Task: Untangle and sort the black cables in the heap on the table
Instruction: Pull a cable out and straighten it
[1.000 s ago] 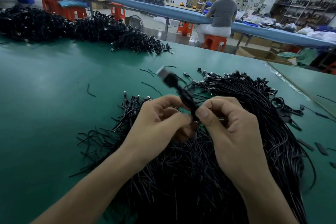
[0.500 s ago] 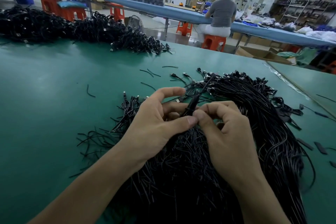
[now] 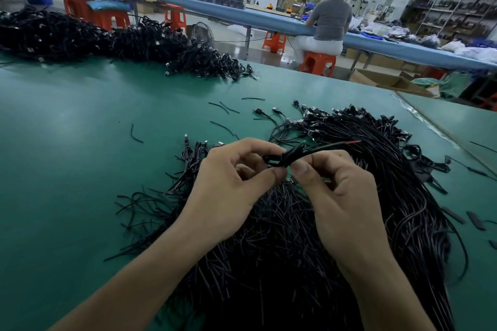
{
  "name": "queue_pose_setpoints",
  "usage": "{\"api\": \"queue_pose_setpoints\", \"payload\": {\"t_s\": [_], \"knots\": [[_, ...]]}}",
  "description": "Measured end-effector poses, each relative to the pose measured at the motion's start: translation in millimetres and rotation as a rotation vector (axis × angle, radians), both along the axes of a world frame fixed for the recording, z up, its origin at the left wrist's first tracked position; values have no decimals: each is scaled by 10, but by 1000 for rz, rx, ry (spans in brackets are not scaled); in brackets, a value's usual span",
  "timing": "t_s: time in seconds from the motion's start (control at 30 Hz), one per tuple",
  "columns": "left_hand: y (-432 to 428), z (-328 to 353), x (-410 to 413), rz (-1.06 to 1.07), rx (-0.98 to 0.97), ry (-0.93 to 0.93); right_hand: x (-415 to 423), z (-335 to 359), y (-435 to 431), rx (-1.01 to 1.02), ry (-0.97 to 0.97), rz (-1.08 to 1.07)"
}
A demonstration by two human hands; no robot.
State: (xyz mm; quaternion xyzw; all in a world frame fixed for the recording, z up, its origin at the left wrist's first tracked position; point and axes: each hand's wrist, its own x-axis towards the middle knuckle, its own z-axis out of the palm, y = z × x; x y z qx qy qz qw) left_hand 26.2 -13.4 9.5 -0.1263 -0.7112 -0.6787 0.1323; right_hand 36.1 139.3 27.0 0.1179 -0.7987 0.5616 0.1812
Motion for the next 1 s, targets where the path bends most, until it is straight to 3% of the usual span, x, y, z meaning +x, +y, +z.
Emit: {"api": "queue_pose_setpoints", "payload": {"t_s": [0.2, 0.5, 0.63, 0.9, 1.0], "knots": [[7, 92, 54, -122, 198, -98, -22, -28, 28, 0, -67, 49], [29, 107, 73, -203, 233, 40, 32, 14, -23, -167, -157, 126], [-19, 97, 70, -217, 275, 10, 28, 26, -15, -144, -141, 90], [44, 26, 61, 6, -44, 66, 35, 36, -8, -41, 9, -35], [54, 13, 66, 3, 0, 41, 57, 74, -12, -31, 72, -40]]}}
